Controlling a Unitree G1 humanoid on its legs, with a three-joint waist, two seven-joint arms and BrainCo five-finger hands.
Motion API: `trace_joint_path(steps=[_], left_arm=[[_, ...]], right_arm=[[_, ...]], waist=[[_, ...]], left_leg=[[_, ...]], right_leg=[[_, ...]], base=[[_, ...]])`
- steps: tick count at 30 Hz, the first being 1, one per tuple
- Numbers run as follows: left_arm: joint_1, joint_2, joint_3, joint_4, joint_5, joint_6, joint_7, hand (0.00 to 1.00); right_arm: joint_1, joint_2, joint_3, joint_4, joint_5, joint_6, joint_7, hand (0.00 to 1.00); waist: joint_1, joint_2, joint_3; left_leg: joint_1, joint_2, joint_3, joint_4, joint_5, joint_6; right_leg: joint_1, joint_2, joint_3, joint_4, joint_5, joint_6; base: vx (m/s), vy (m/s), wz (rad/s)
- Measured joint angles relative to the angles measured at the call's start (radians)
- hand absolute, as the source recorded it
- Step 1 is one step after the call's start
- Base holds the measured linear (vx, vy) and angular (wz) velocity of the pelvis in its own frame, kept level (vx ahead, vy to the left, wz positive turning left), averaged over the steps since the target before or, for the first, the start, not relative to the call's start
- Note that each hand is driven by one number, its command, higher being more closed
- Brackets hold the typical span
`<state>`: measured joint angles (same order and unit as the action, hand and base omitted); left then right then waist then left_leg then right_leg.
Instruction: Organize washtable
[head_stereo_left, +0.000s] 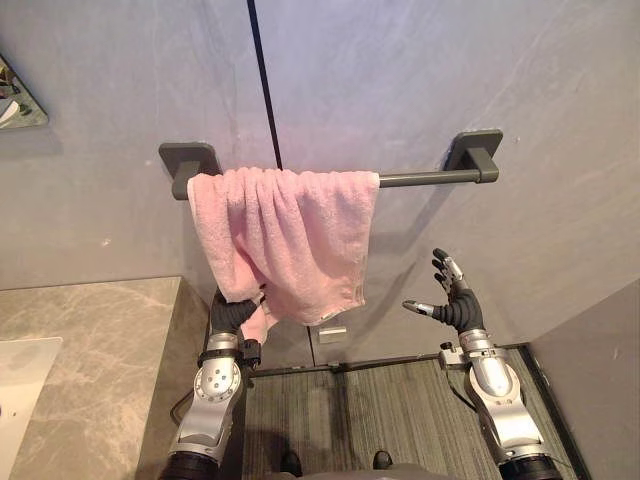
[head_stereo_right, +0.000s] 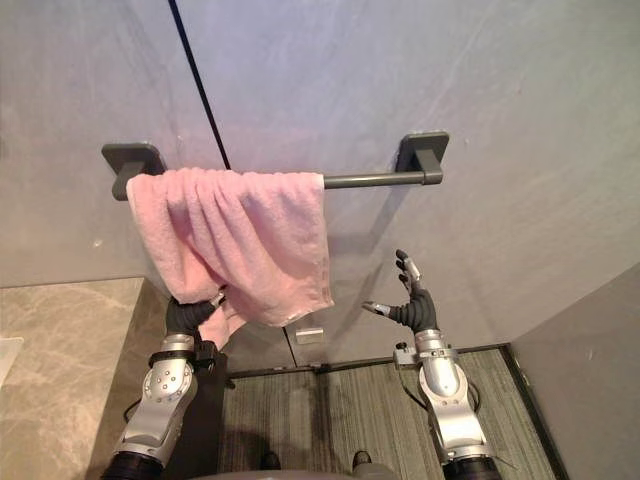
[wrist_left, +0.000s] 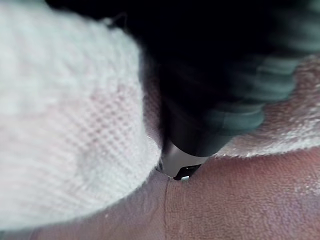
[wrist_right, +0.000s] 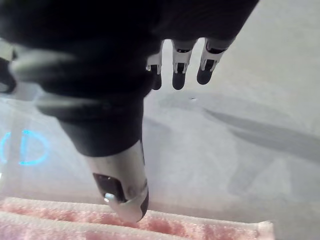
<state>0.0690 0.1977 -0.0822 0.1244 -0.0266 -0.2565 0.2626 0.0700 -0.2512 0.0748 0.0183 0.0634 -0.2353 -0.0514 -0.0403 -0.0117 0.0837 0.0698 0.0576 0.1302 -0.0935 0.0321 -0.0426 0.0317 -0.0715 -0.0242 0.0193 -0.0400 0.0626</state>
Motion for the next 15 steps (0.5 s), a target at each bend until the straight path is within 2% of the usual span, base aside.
trace_joint_path(steps=[6,15], left_arm=[[0.0,0.0,-0.011,0.0,-0.001,-0.005,-0.003,1.0],[-0.001,-0.016,-0.037,0.0,-0.003,-0.016,-0.022,1.0]], right_arm=[[-0.051,-0.024,0.046,-0.007,0.084,-0.007,0.04,0.0],[-0.121,-0.053,0.108,0.025,0.107,-0.007,0.054,0.0]], waist=[[0.0,-0.003,0.001],[-0.002,-0.003,0.001]], left_leg=[[-0.003,-0.001,-0.005,0.0,0.0,0.0],[-0.011,-0.001,-0.02,0.004,0.001,0.001]], right_leg=[[0.0,0.0,-0.004,0.0,0.0,0.0],[0.0,0.0,-0.016,0.002,0.0,0.0]], base=[[0.0,-0.003,0.01],[-0.01,-0.004,0.03]])
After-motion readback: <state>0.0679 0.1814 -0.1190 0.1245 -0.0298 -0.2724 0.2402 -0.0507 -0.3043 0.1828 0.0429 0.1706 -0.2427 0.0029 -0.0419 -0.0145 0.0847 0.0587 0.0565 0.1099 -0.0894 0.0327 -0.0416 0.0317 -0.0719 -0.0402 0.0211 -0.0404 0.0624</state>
